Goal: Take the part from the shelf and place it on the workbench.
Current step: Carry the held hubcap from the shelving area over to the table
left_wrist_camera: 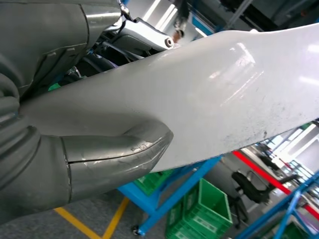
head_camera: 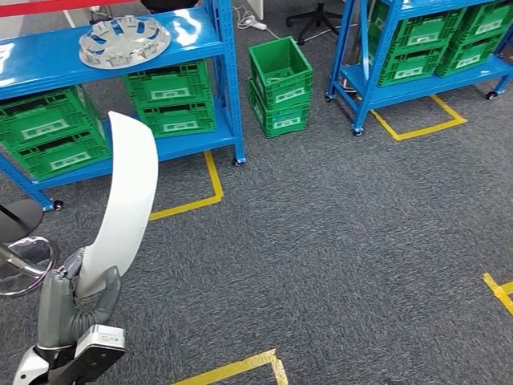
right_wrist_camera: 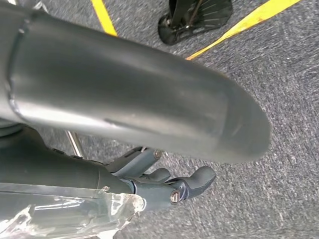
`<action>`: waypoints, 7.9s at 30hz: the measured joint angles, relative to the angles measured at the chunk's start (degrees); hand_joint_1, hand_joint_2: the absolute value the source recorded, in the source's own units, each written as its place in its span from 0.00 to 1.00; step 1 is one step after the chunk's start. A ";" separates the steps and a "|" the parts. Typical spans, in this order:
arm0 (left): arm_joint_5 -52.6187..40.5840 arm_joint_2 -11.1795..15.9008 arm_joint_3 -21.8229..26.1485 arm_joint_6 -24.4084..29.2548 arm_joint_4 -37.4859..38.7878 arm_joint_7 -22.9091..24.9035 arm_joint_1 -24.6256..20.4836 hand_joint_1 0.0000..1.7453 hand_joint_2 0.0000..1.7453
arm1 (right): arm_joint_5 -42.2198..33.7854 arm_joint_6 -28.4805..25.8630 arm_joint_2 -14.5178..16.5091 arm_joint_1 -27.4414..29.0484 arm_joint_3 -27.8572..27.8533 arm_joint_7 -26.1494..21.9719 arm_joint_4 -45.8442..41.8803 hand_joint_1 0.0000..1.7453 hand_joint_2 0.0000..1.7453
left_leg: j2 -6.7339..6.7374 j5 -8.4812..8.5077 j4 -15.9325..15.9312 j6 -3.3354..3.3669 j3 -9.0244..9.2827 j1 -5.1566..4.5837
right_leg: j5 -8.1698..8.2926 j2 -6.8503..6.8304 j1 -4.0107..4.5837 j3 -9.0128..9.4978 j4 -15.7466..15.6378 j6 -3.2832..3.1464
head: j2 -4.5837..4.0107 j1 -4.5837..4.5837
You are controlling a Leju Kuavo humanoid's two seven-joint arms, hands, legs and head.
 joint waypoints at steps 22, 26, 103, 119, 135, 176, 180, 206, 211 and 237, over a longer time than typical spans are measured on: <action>-0.92 -2.75 1.61 -2.51 -1.46 0.20 0.26 1.00 1.00 | 0.74 0.01 -0.05 -0.18 -0.22 0.72 -0.33 0.00 0.00 | 4.77 -1.07 -2.14 1.05 2.20 -1.23 | -0.59 -3.67 0.82 0.32 -0.30 -0.37 | 0.01 0.40; -0.92 -3.00 1.99 -2.78 -1.67 0.21 0.41 1.00 1.00 | 0.83 0.01 0.01 -0.33 -0.23 0.81 -0.46 0.00 0.00 | 2.40 -6.85 10.82 0.18 -4.13 -0.84 | -0.35 -1.38 0.58 0.28 -0.36 -0.83 | 0.01 0.19; 8.56 -5.50 4.29 -15.47 -1.72 -4.75 -1.51 1.00 1.00 | -0.07 -1.60 1.69 -0.64 -1.51 7.02 -3.52 0.00 0.00 | 0.63 -0.22 -4.00 3.01 2.94 -0.26 | -2.29 -0.77 0.63 -6.18 6.28 2.05 | 0.00 1.56; 9.65 -5.34 1.51 -15.38 -0.55 -5.67 -2.50 1.00 1.00 | -0.10 -1.17 2.28 -0.67 -1.96 7.73 -4.80 0.00 0.00 | 3.29 -6.16 4.18 1.08 0.22 -1.08 | 0.34 -2.73 0.95 -1.15 -0.12 -0.92 | 0.00 1.50; 10.16 -4.73 0.14 -15.12 -0.38 -5.99 -2.80 1.00 1.00 | -0.07 -1.20 2.24 -0.58 -2.74 7.73 -5.03 0.00 0.00 | 1.50 -0.47 -3.78 3.38 2.88 -0.61 | -4.23 -1.73 0.85 -7.99 10.23 1.94 | 0.01 2.41; 12.46 -3.56 0.05 -16.57 0.36 -7.34 -2.35 1.00 1.00 | 0.46 -0.32 2.45 -0.59 -2.95 7.13 -5.42 0.00 0.00 | 7.77 -1.46 -3.63 2.55 3.73 -1.55 | -0.46 -5.81 1.73 -0.90 0.13 0.38 | 0.01 2.50; 12.54 -3.51 0.07 -16.56 0.34 -7.44 -2.27 1.00 1.00 | 0.62 -0.36 2.51 -0.62 -2.97 7.13 -5.62 0.00 0.00 | 3.50 -5.83 3.35 1.44 0.80 -1.09 | 0.01 -3.34 1.24 -0.88 -0.26 -0.79 | 0.01 2.19; 12.78 -3.45 0.52 -17.12 0.38 -7.71 -1.95 1.00 1.00 | 1.23 -0.24 2.60 -0.56 -2.95 7.14 -5.82 0.00 0.00 | 7.21 -0.84 -3.27 2.56 2.76 -1.30 | -0.71 -5.39 1.58 -0.73 0.10 0.82 | 0.00 2.68; 13.40 -3.33 0.53 -17.82 0.46 -8.05 -2.36 1.00 1.00 | 1.92 -0.50 2.58 -0.62 -2.93 7.07 -5.81 0.00 0.00 | 2.89 -6.04 5.27 1.19 -0.95 -0.87 | -0.21 -2.68 1.06 -0.71 -0.28 -0.66 | 0.01 2.40; 14.10 -2.75 0.47 -18.99 1.89 -8.17 -2.52 1.00 1.00 | 2.04 -1.04 2.54 -0.60 -2.92 7.03 -5.33 0.00 0.00 | 7.13 -1.13 -3.54 2.28 3.34 -1.13 | -0.30 -5.29 1.35 -0.96 0.00 0.94 | 0.01 2.92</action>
